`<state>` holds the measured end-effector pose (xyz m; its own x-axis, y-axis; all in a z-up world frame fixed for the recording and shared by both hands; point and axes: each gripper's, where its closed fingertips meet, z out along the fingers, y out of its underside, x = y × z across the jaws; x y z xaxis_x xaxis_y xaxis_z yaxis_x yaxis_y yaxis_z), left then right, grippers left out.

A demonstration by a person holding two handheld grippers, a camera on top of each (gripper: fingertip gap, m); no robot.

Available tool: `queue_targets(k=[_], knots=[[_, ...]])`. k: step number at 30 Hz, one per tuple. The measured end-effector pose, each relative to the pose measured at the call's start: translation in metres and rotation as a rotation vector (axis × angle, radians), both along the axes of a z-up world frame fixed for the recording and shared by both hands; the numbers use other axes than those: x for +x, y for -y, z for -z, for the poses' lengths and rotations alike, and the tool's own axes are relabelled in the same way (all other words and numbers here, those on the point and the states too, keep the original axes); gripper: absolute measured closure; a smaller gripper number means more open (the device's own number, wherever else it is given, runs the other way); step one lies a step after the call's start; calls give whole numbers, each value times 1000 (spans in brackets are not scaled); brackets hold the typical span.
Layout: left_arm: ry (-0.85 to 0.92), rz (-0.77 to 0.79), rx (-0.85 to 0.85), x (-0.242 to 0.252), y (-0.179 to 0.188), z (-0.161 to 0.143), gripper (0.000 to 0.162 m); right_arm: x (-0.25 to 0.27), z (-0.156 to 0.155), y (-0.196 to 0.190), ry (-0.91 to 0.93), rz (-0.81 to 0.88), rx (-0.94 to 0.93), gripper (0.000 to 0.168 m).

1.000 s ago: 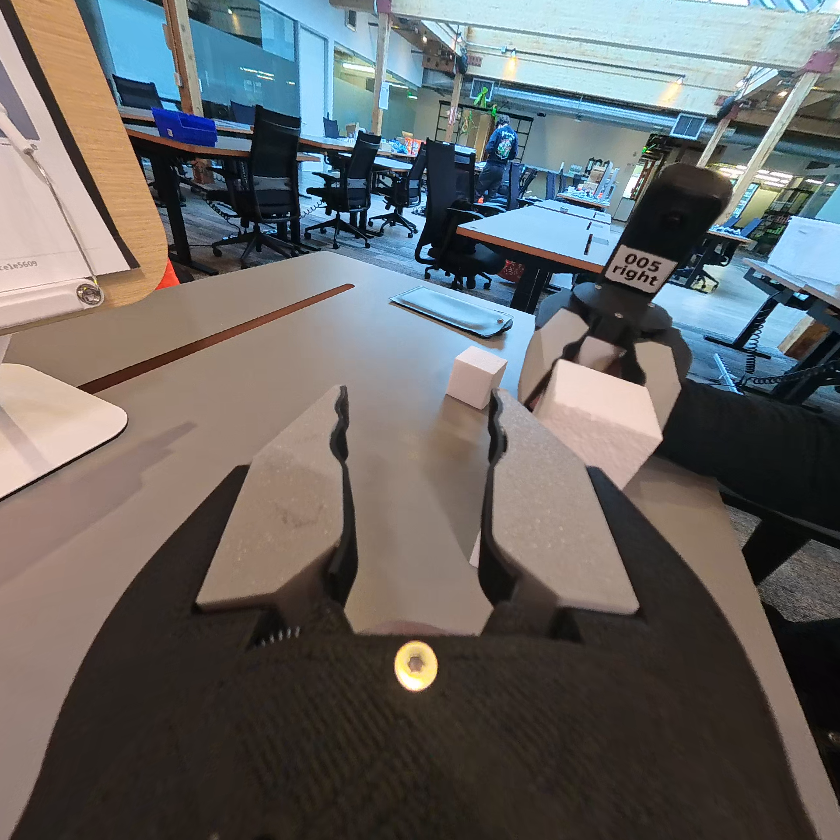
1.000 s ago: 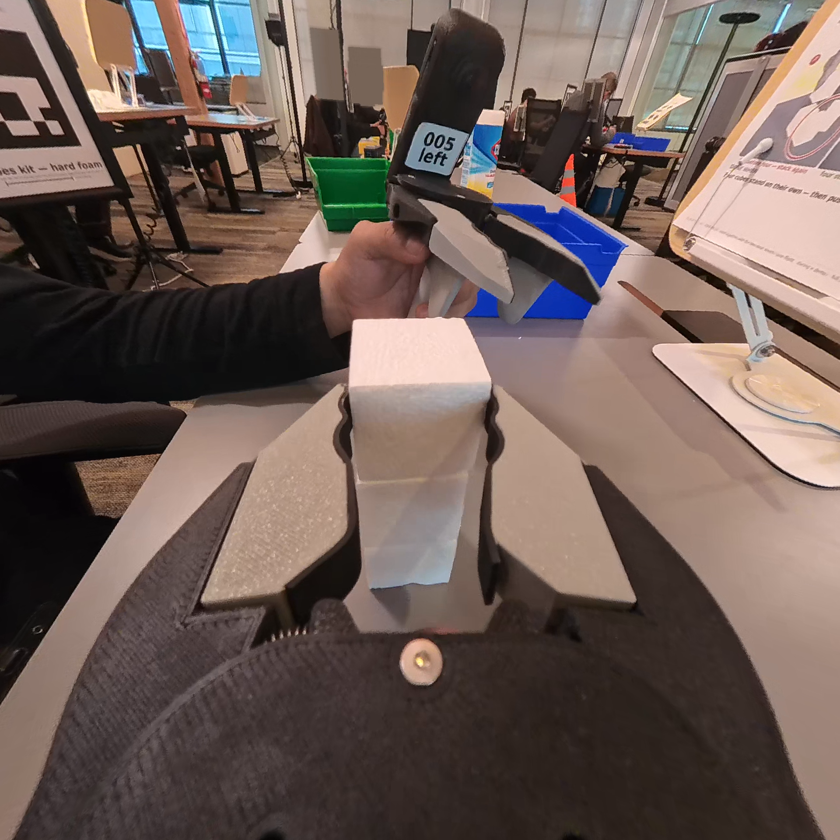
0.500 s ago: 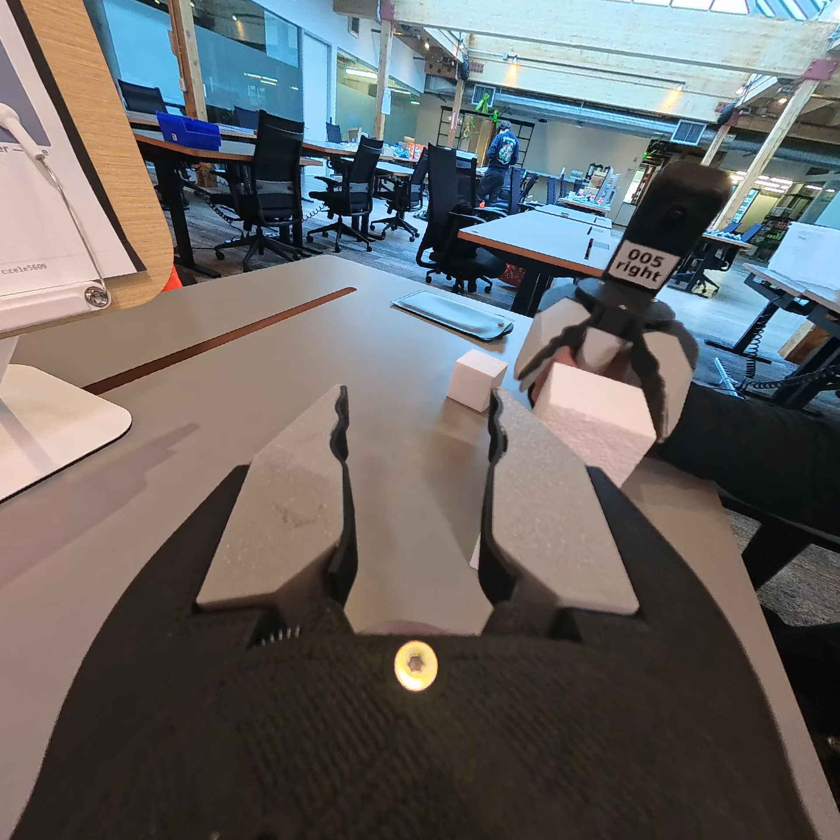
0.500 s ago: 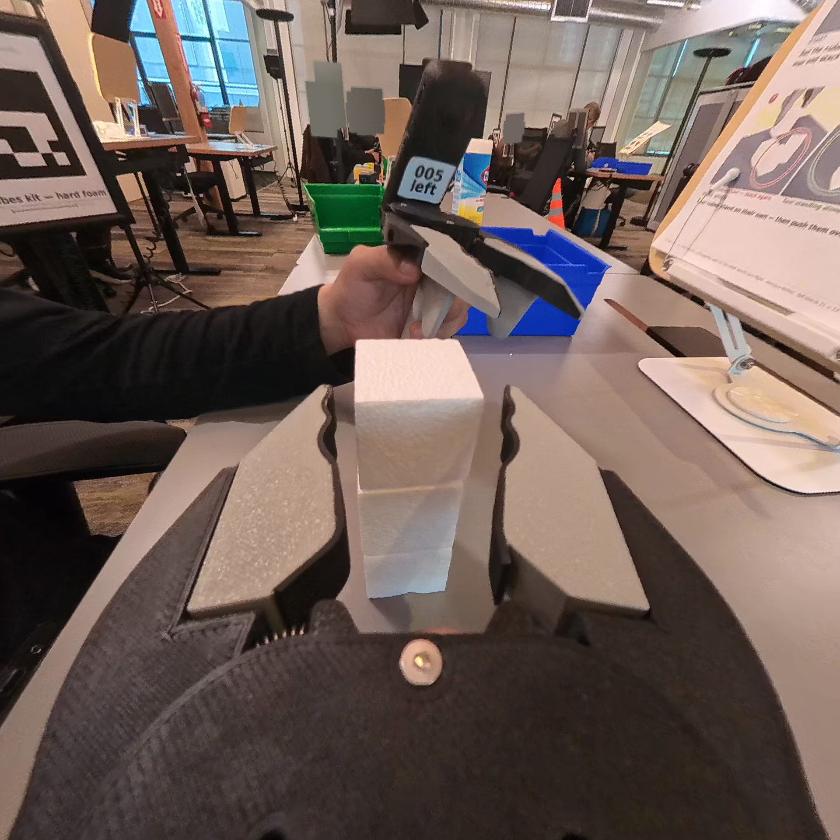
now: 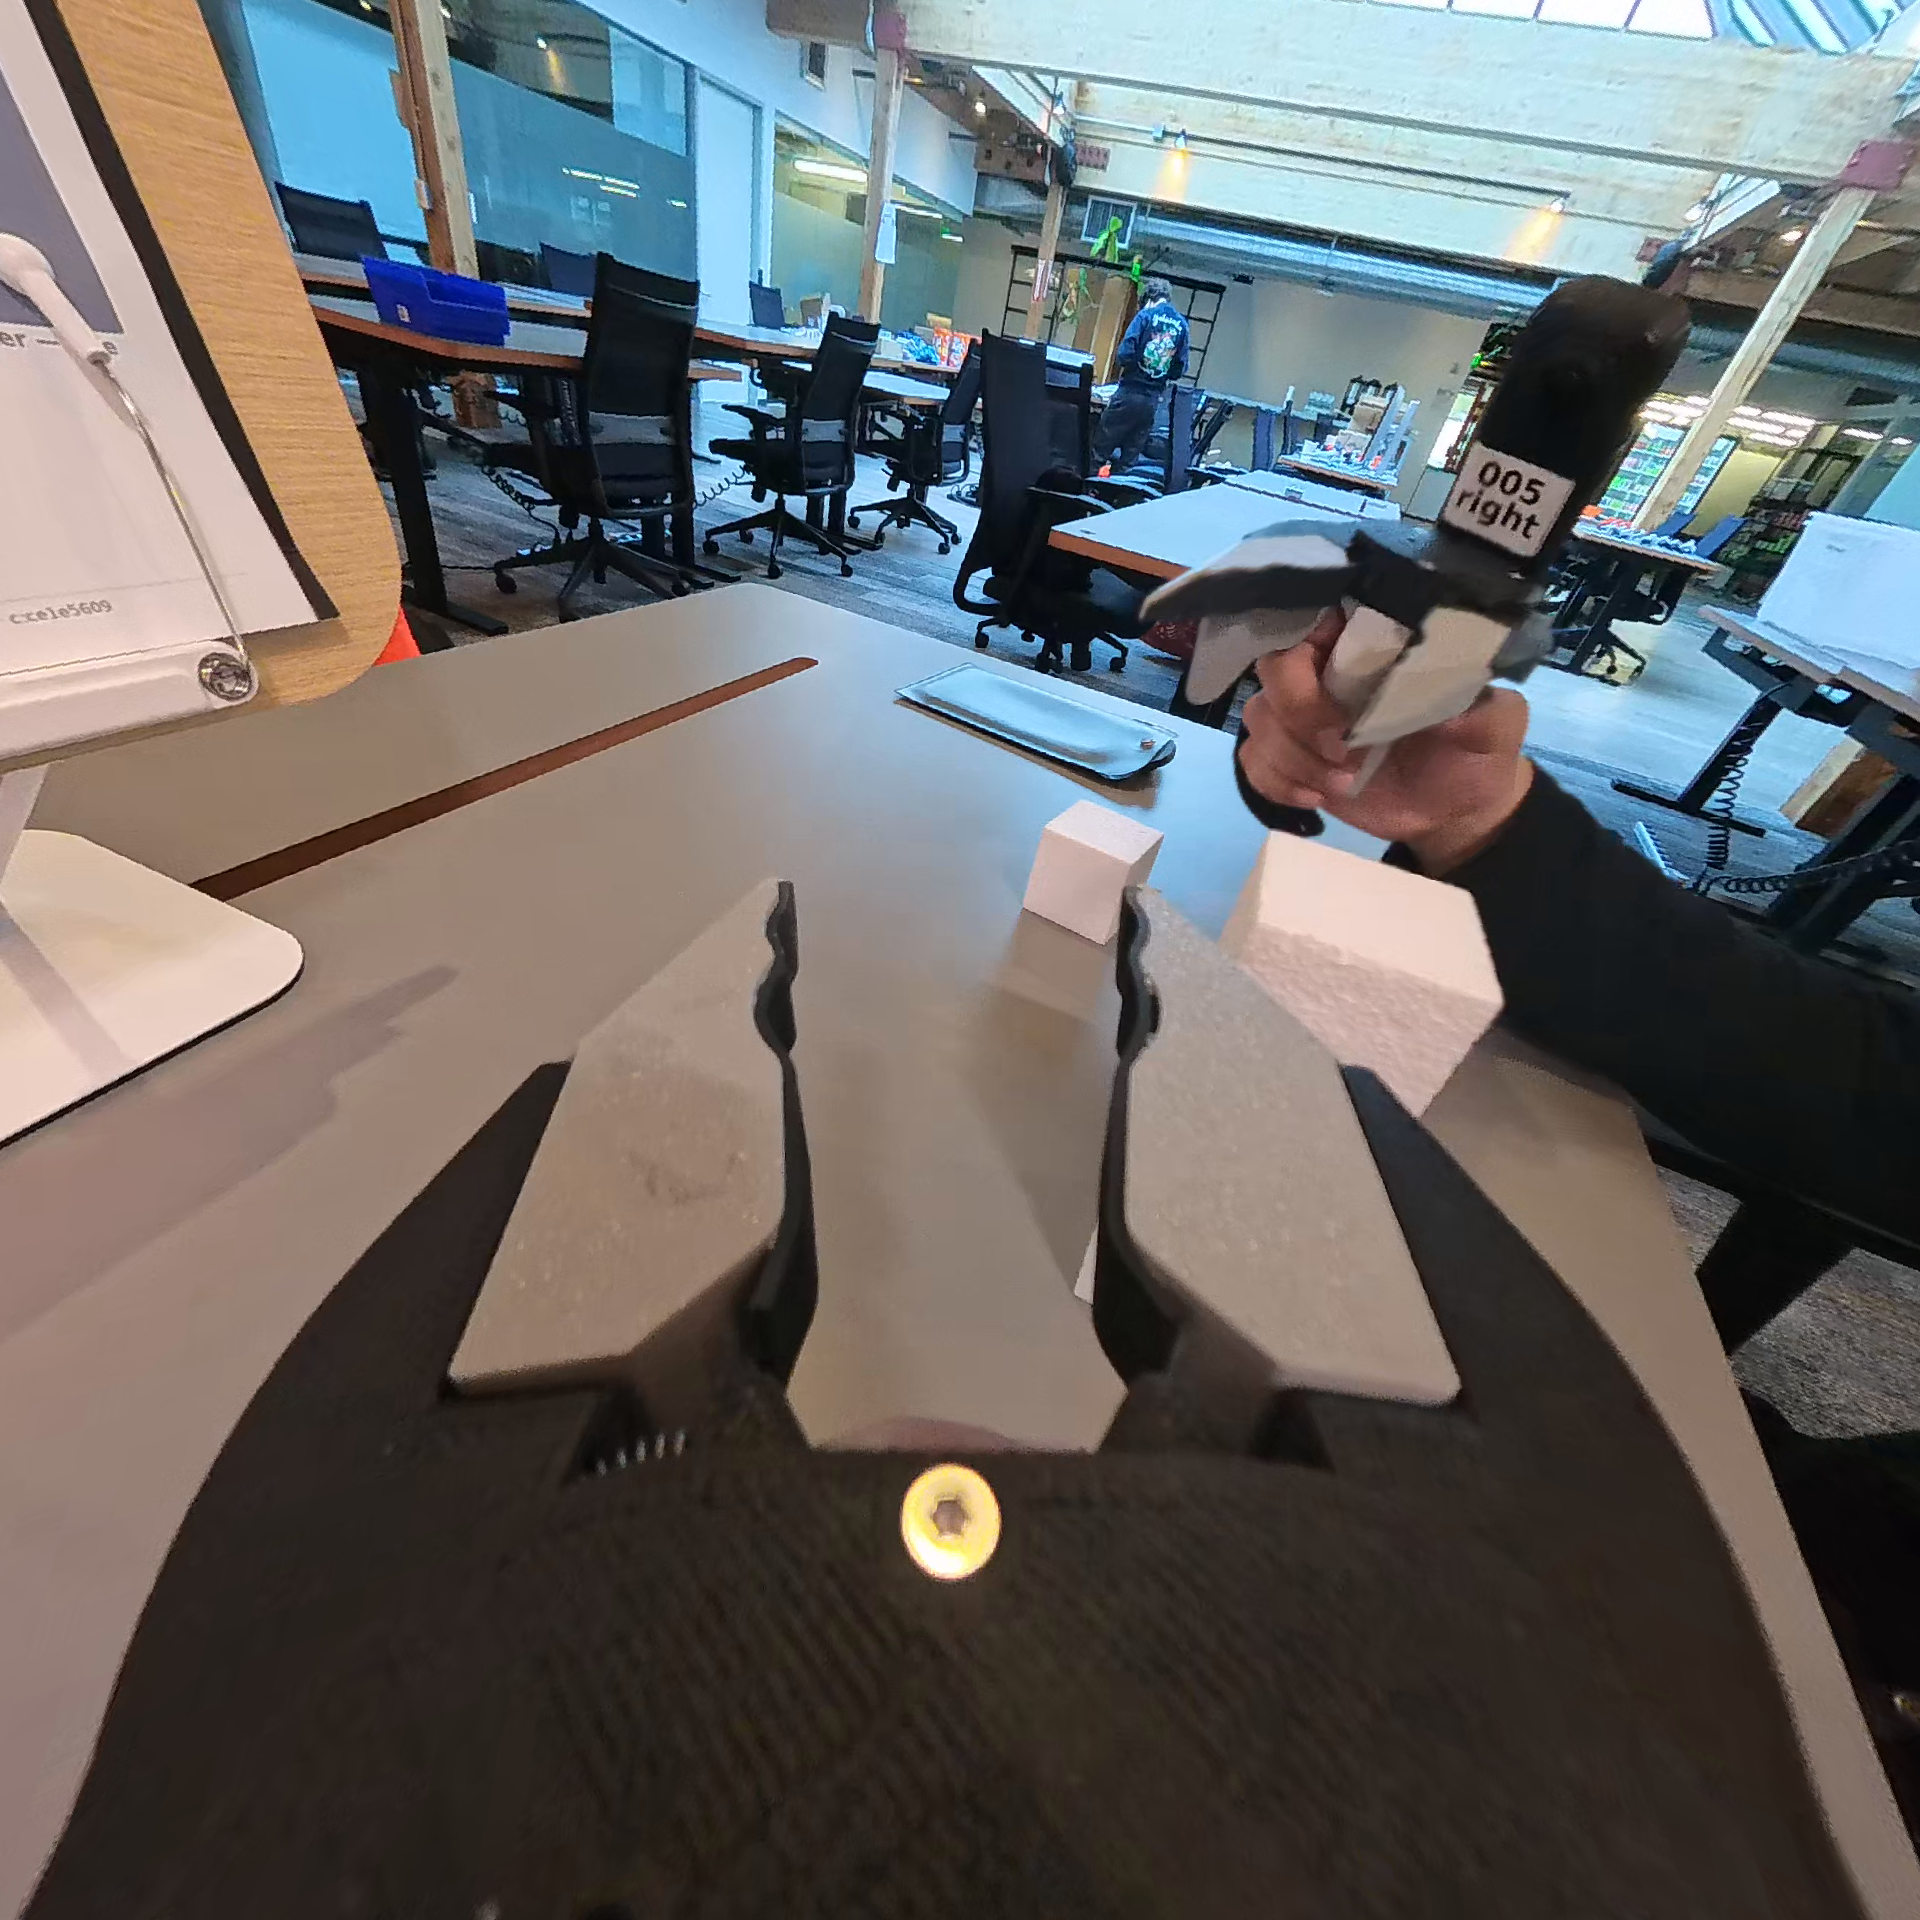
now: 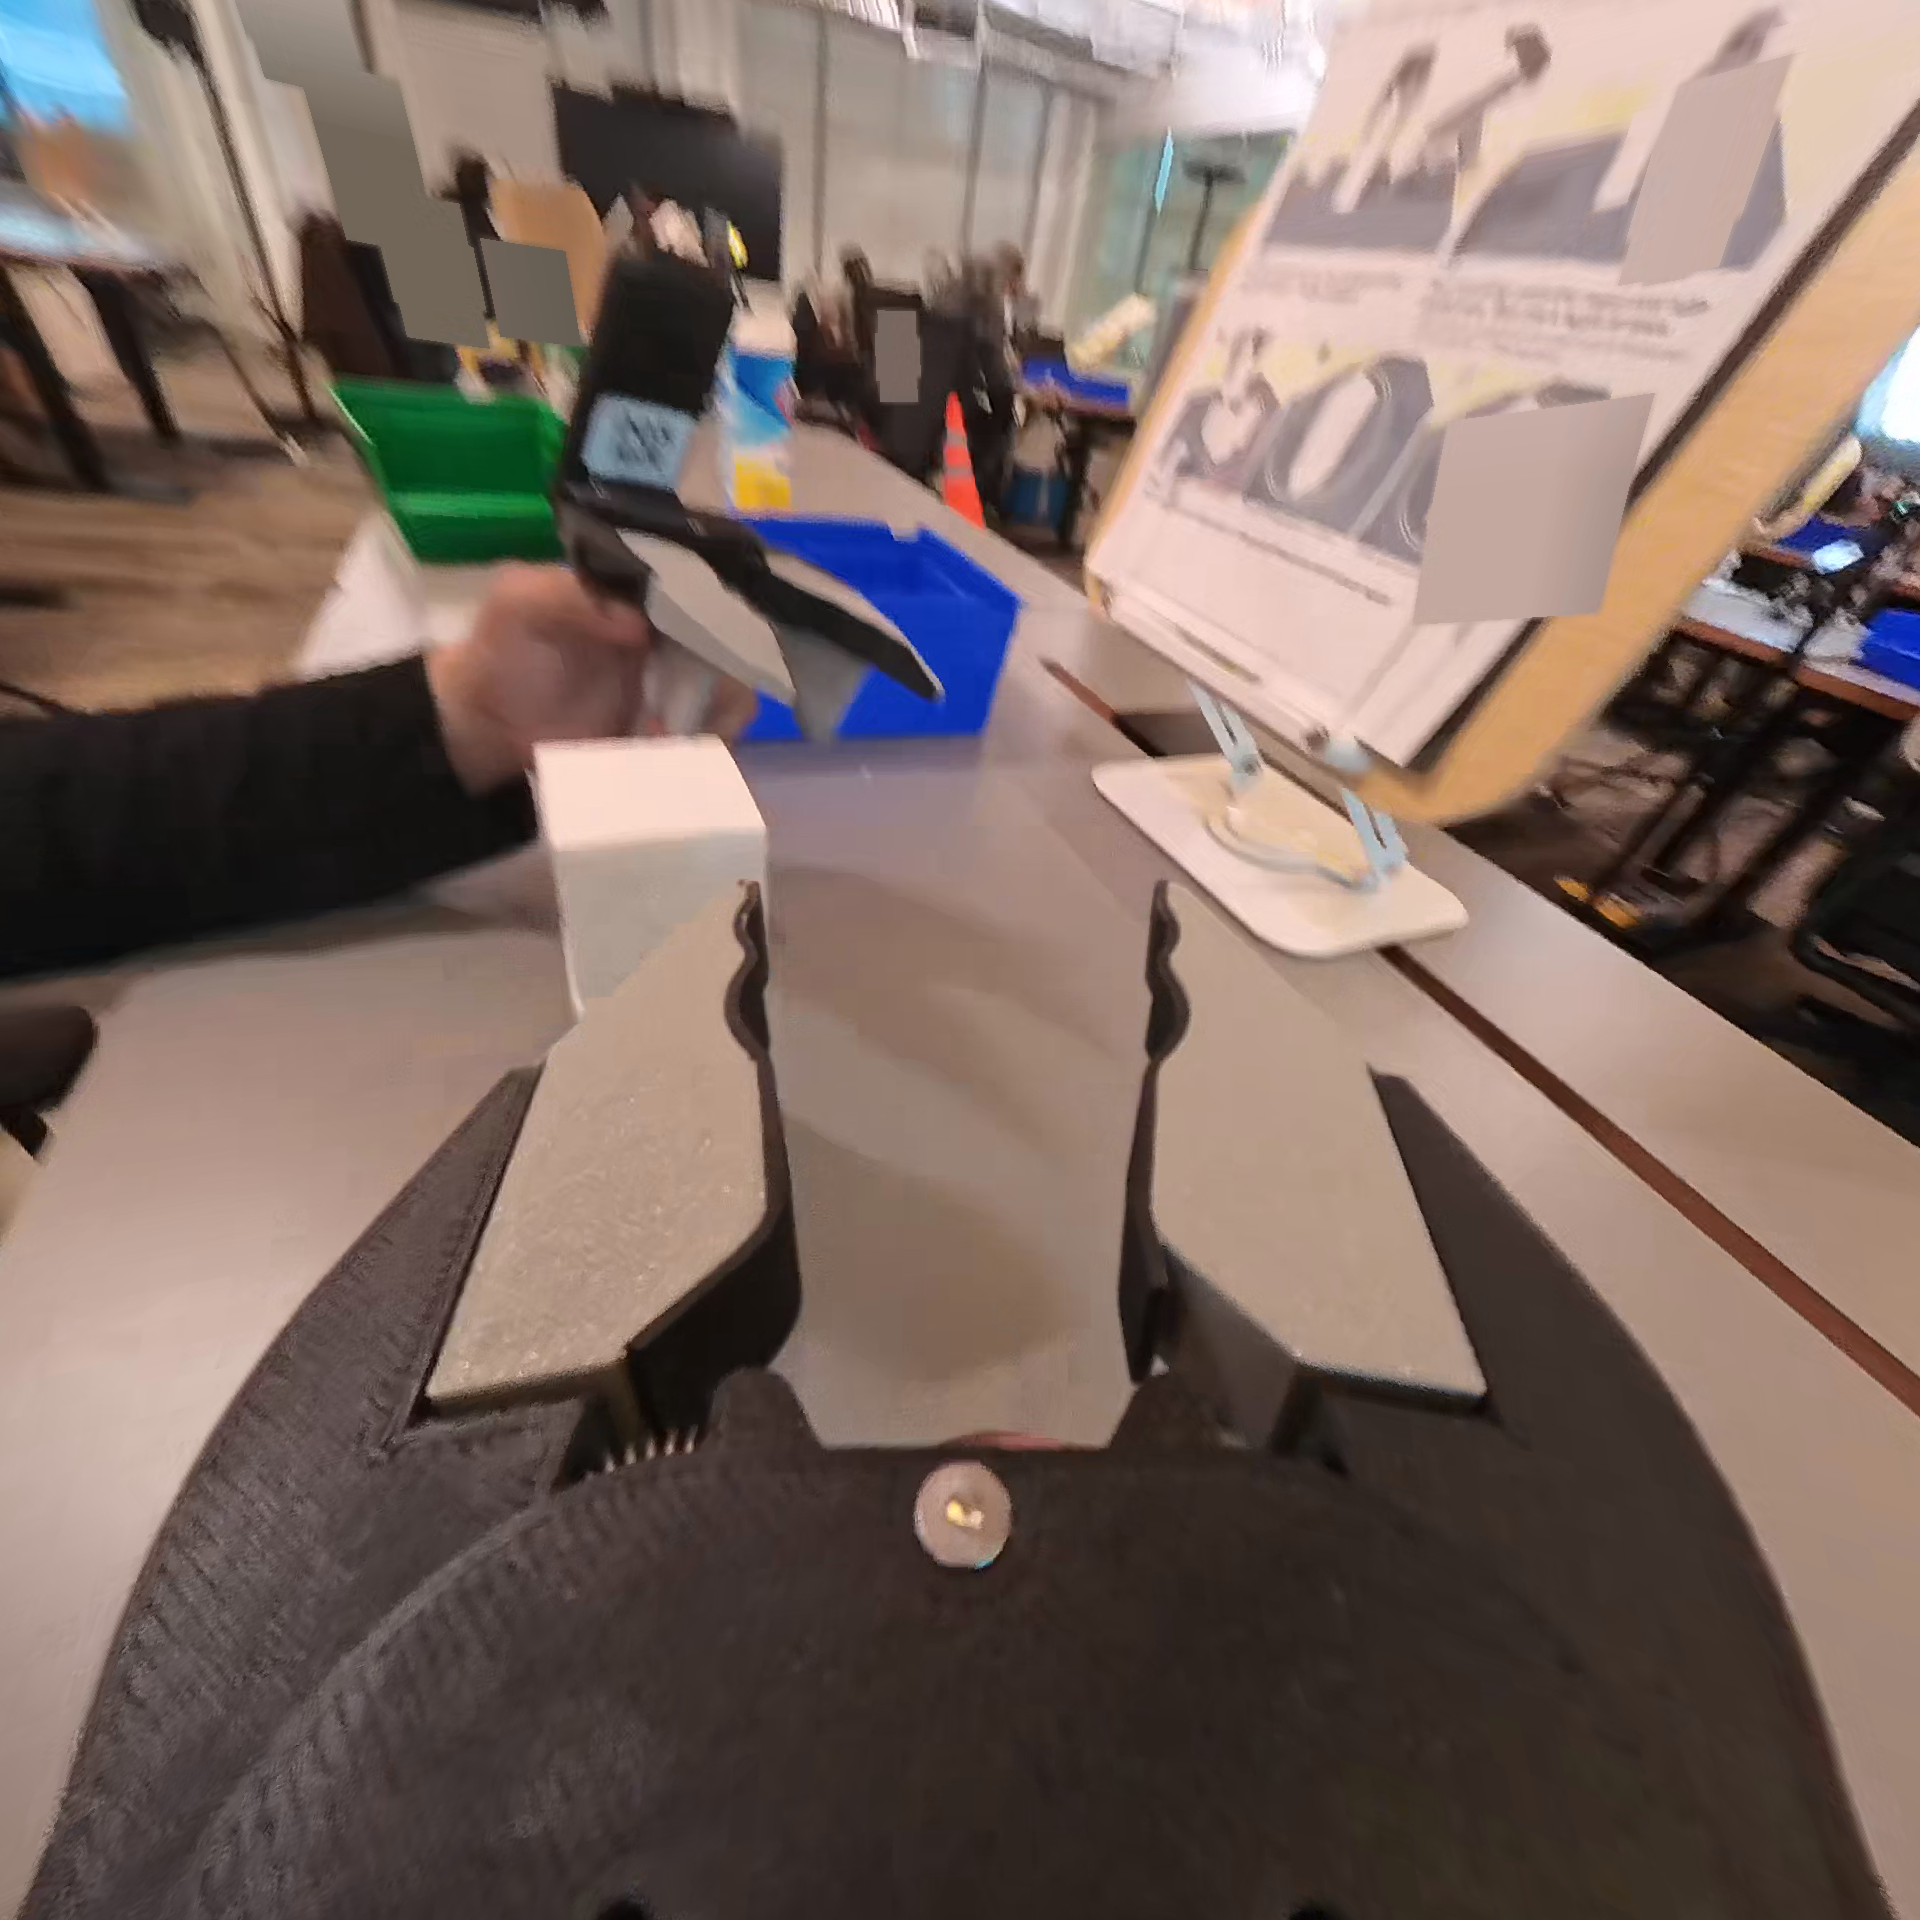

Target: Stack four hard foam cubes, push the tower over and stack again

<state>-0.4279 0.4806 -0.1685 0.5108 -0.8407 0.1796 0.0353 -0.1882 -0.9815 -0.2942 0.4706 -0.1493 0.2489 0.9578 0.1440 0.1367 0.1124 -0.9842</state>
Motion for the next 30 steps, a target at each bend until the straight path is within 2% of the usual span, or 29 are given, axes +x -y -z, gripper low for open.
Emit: queue_targets(k=[3, 8, 13, 18, 30], knots=[[2, 0, -4, 0, 0, 0, 102, 16, 23, -10, 154, 56, 19, 95], [3, -3, -3, -1, -1, 1, 102, 47, 46, -16, 269, 79, -8, 95], [2, -3, -10, 0, -1, 2, 102, 78, 70, -39, 292, 129, -104, 94], [6, 0, -7, 0, 0, 0, 102, 96, 79, -47, 276, 147, -153, 93], [6, 1, -10, 1, 0, 1, 102, 103, 109, -54, 382, 176, -168, 87]])
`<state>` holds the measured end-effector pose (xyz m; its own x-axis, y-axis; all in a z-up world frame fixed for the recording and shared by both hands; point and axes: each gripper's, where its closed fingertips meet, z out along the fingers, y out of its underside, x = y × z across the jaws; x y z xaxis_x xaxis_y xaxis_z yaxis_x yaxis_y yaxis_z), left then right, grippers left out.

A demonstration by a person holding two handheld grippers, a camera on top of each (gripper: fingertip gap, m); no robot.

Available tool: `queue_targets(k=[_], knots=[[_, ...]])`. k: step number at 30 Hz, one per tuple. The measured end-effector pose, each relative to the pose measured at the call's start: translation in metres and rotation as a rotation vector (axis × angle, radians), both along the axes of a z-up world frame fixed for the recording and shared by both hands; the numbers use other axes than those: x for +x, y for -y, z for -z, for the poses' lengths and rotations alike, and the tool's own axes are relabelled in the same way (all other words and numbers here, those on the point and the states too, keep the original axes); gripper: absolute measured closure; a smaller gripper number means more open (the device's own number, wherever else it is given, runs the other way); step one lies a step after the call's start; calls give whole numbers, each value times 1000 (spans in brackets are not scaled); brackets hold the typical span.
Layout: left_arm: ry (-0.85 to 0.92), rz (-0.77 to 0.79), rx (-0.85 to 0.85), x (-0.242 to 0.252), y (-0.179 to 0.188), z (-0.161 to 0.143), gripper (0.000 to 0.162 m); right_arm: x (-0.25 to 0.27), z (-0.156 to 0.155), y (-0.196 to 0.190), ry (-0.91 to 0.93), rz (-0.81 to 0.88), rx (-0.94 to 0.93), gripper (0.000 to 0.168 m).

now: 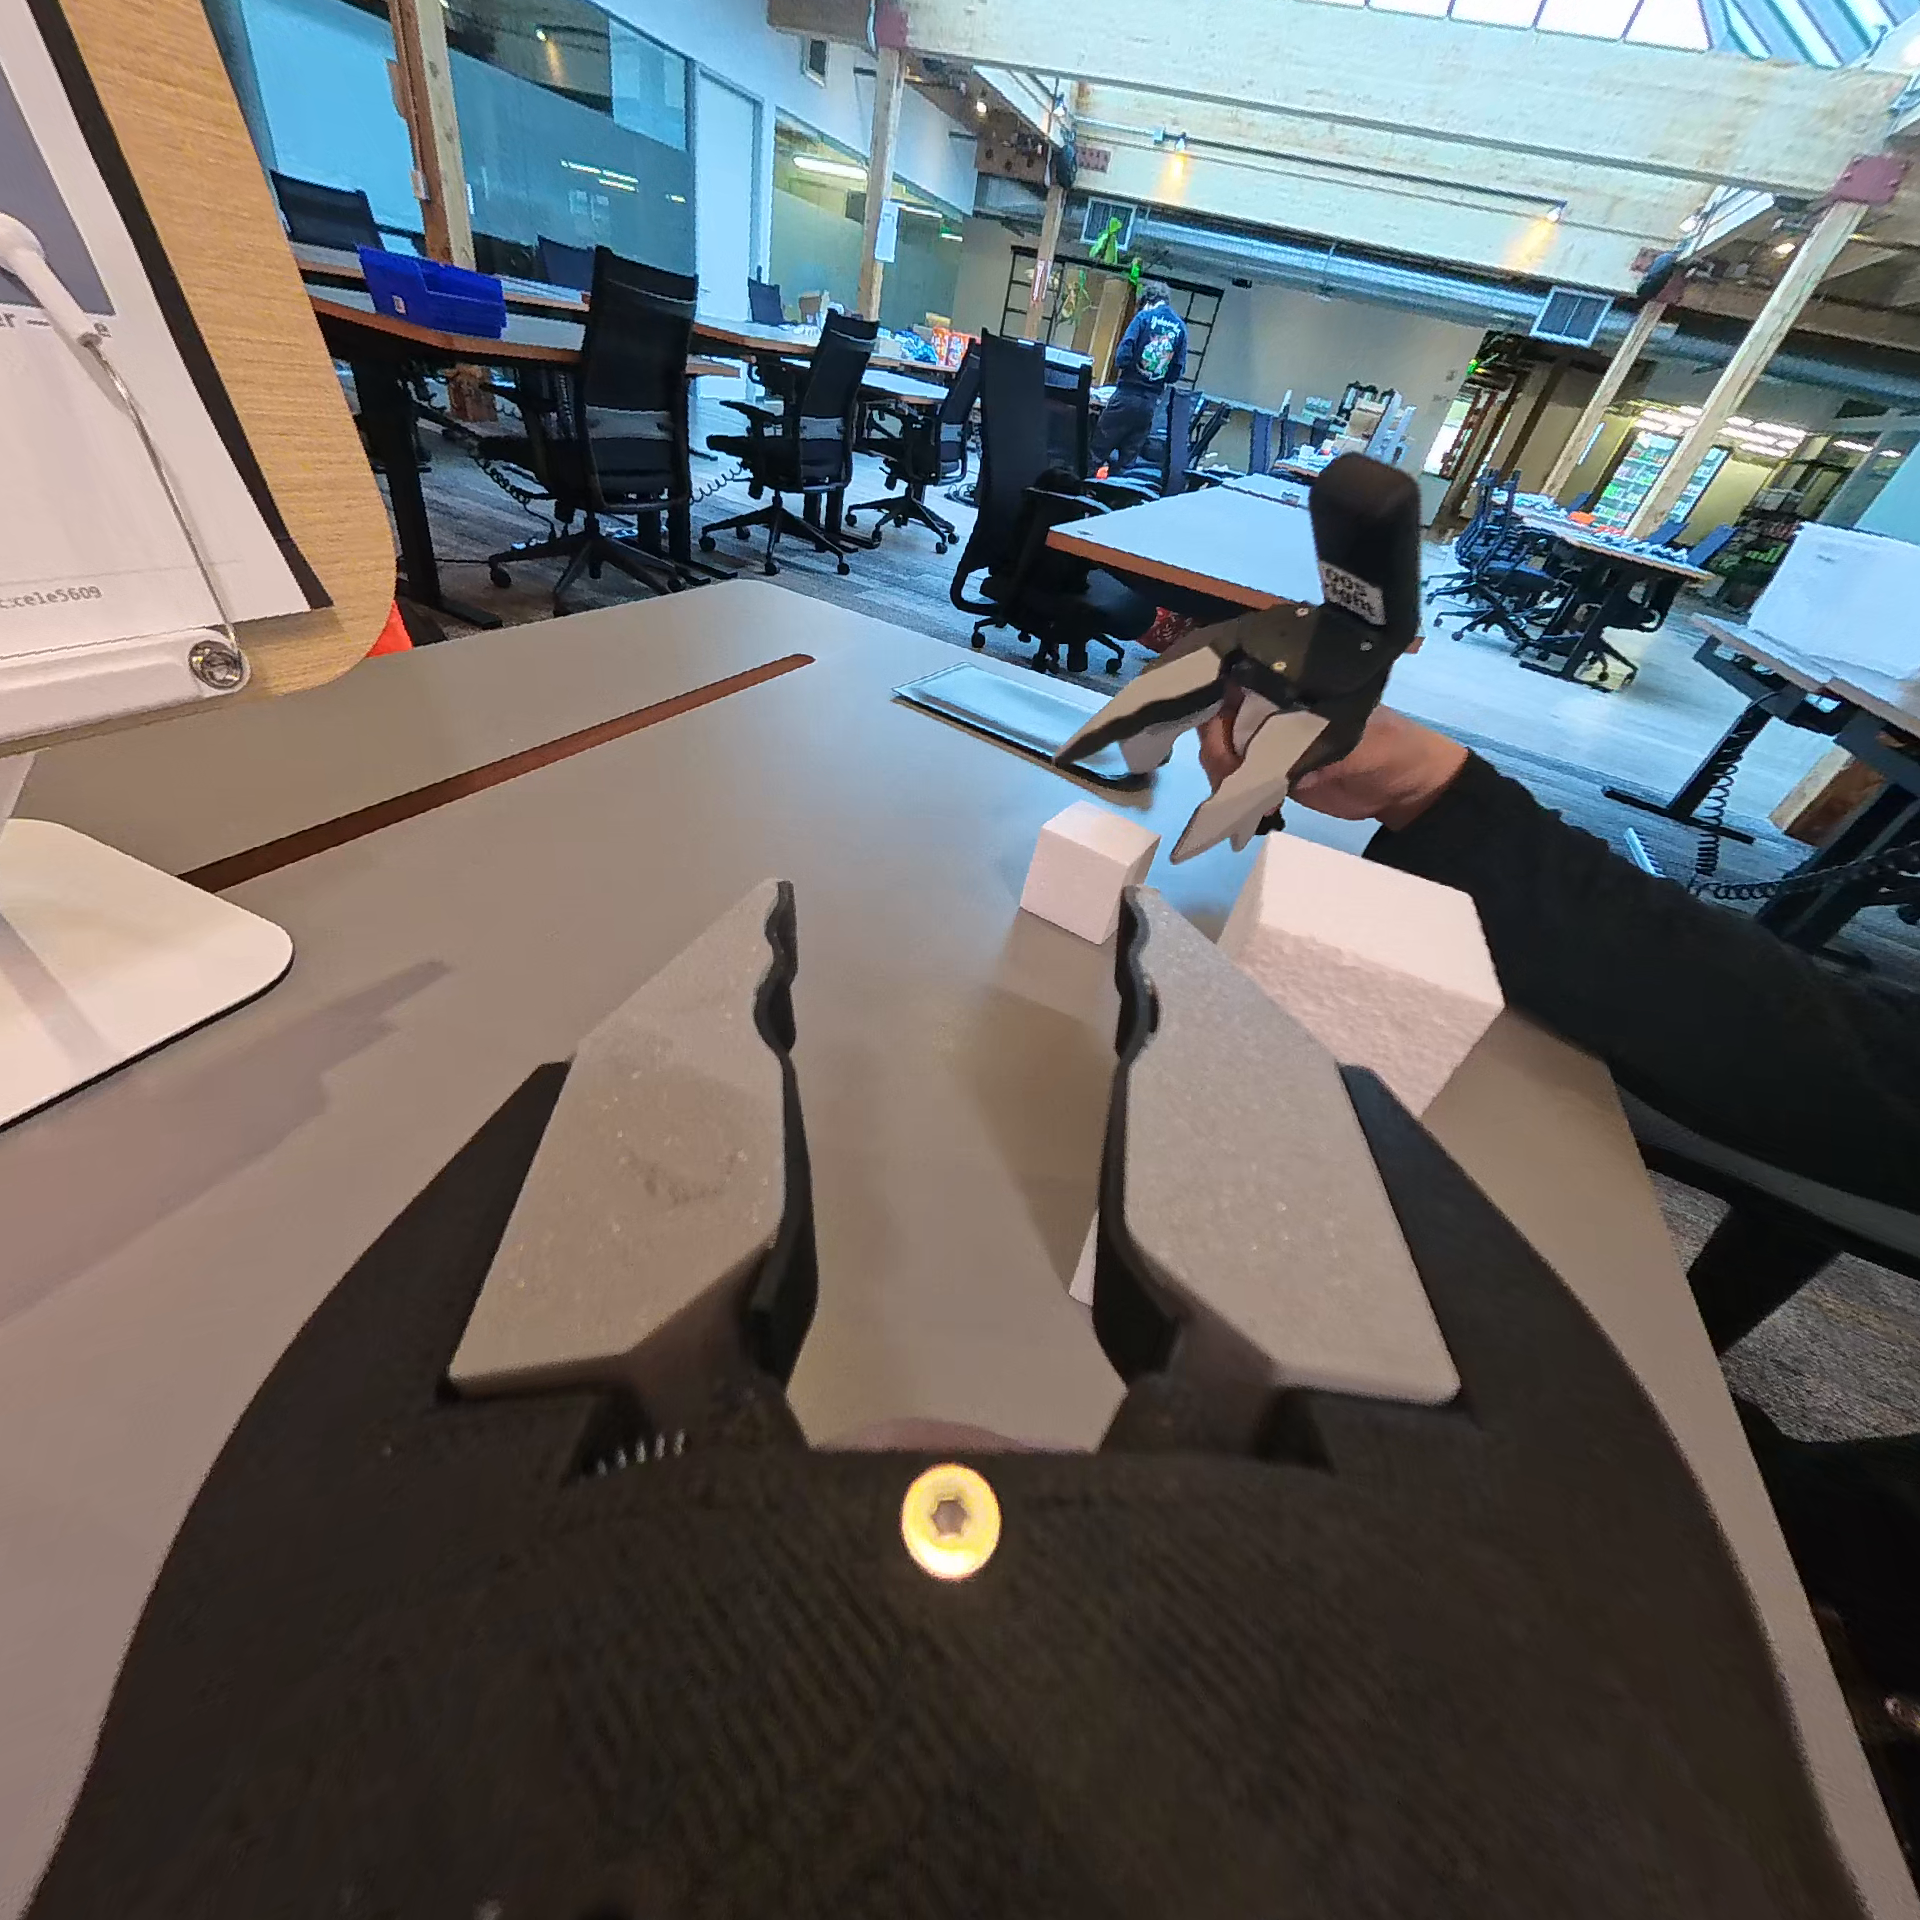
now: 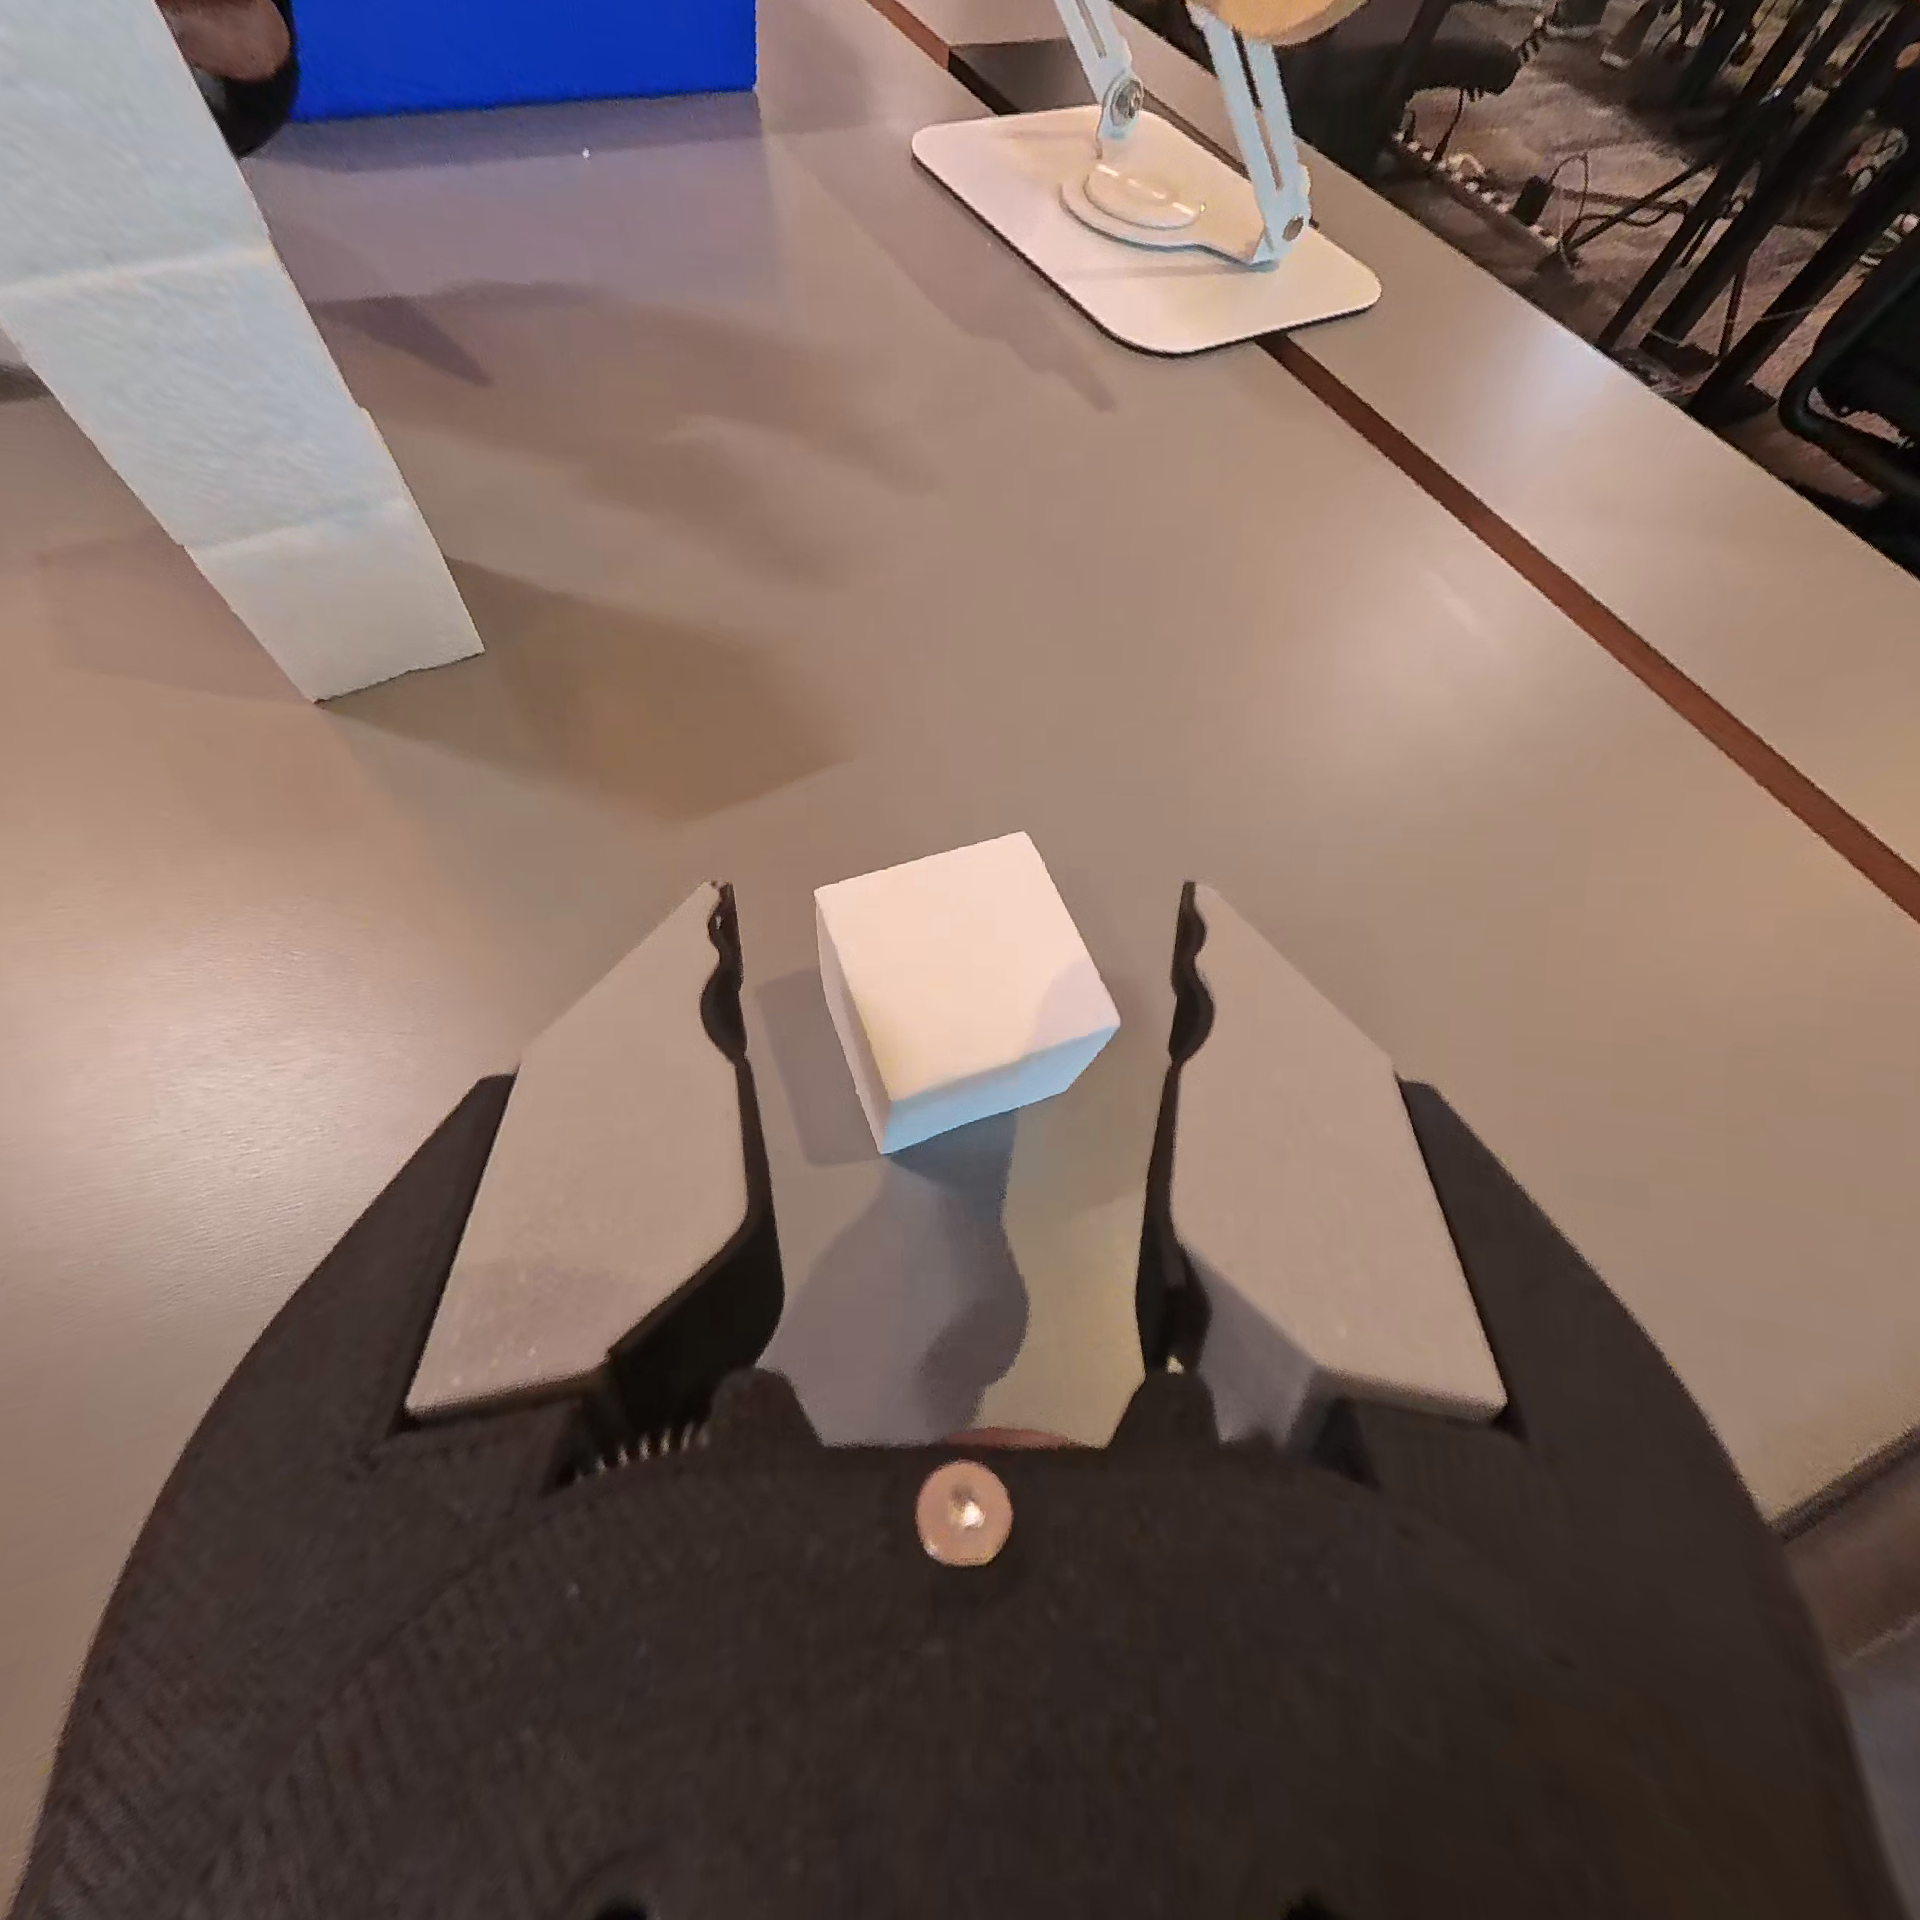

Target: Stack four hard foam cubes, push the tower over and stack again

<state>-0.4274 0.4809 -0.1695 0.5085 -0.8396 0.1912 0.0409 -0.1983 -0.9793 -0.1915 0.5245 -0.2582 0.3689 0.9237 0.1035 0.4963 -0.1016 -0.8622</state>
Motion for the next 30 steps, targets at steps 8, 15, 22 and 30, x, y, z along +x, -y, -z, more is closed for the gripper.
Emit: queue_targets(k=[8, 15, 22, 30], knots=[[-4, -3, 7, 0, 0, -1, 102, -1, 14, 0, 66, -10, -14, 118], [25, -29, 39, -6, 0, -10, 103, -6, -15, 6, -62, -31, 3, 118], [6, -5, 92, 0, 9, -20, 103, -27, -91, 34, -381, -127, 112, 118], [-34, 23, 145, 11, 20, -25, 101, -80, -148, 62, -556, -191, 249, 118]])
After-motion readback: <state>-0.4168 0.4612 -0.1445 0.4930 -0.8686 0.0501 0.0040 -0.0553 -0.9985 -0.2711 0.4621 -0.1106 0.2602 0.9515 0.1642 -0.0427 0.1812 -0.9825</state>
